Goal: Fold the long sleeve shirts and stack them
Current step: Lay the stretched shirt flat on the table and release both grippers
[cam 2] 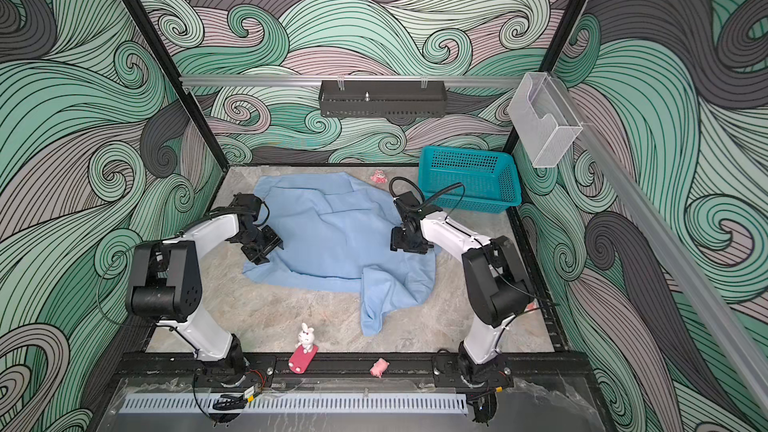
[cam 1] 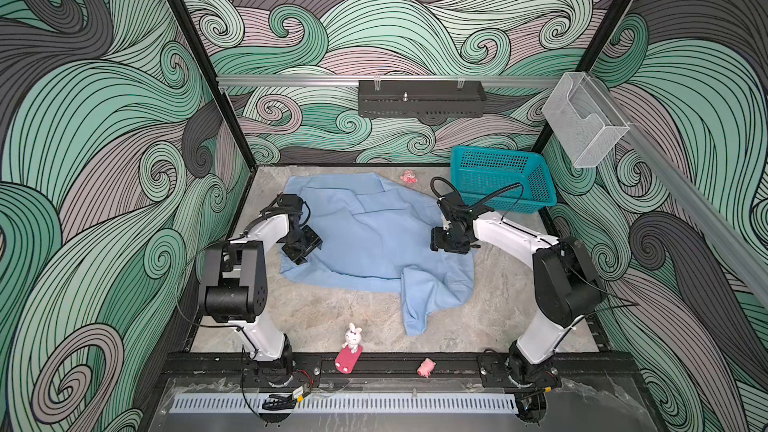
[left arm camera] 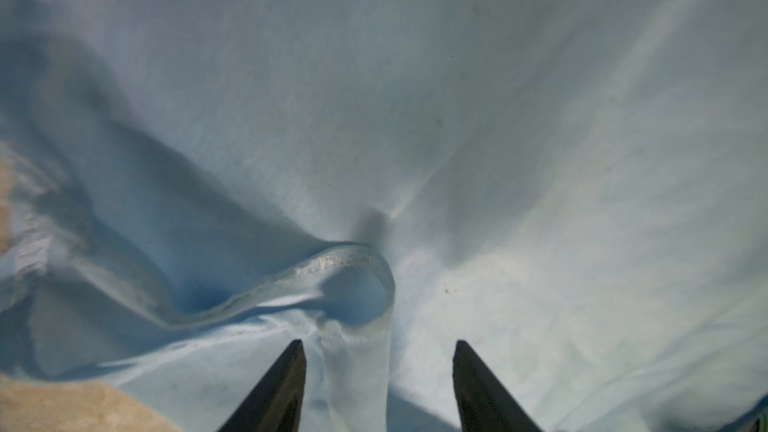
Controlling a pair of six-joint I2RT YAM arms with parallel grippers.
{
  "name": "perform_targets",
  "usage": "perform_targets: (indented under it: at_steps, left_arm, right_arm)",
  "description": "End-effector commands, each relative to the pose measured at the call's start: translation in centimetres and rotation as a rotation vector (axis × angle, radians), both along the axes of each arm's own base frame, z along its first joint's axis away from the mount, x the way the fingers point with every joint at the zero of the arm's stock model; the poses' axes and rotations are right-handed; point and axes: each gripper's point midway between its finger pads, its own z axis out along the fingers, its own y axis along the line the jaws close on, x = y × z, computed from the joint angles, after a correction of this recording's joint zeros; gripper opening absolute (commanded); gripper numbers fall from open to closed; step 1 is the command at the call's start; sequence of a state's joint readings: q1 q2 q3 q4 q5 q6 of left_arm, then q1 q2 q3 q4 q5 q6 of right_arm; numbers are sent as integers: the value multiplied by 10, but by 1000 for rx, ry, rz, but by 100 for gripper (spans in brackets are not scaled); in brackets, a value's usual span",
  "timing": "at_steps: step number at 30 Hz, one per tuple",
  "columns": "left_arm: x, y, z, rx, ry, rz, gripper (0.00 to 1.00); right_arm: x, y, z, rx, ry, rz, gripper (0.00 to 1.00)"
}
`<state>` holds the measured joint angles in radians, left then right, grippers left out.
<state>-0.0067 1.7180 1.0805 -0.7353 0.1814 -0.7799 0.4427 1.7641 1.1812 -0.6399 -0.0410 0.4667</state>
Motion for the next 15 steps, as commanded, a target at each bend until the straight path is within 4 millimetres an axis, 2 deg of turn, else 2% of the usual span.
perform_targets:
  at_steps: [1, 2, 5, 7, 11, 13, 15]
  left_arm:
    - [-6, 5, 0, 56, 46, -44, 50]
    - [-7, 5, -1, 59, 55, -55, 43]
    - [-11, 7, 5, 74, 84, -91, 12]
    - [-14, 8, 15, 76, 86, -116, 0]
    - [-36, 10, 43, 88, 70, -150, 0]
    - [-53, 9, 54, 80, 67, -155, 0]
    - [-78, 9, 61, 79, 80, -142, 0]
  right_arm:
    - [2, -5, -10, -20, 13, -33, 67]
    - [1, -5, -13, -24, 21, -30, 67]
    - [-1, -8, -20, -31, 37, -29, 67]
    - [-3, -10, -22, -35, 42, -29, 67]
    - [-5, -14, -19, -39, 35, -33, 66]
    - [-7, -15, -18, -38, 31, -35, 66]
    - [-9, -16, -16, -37, 29, -39, 66]
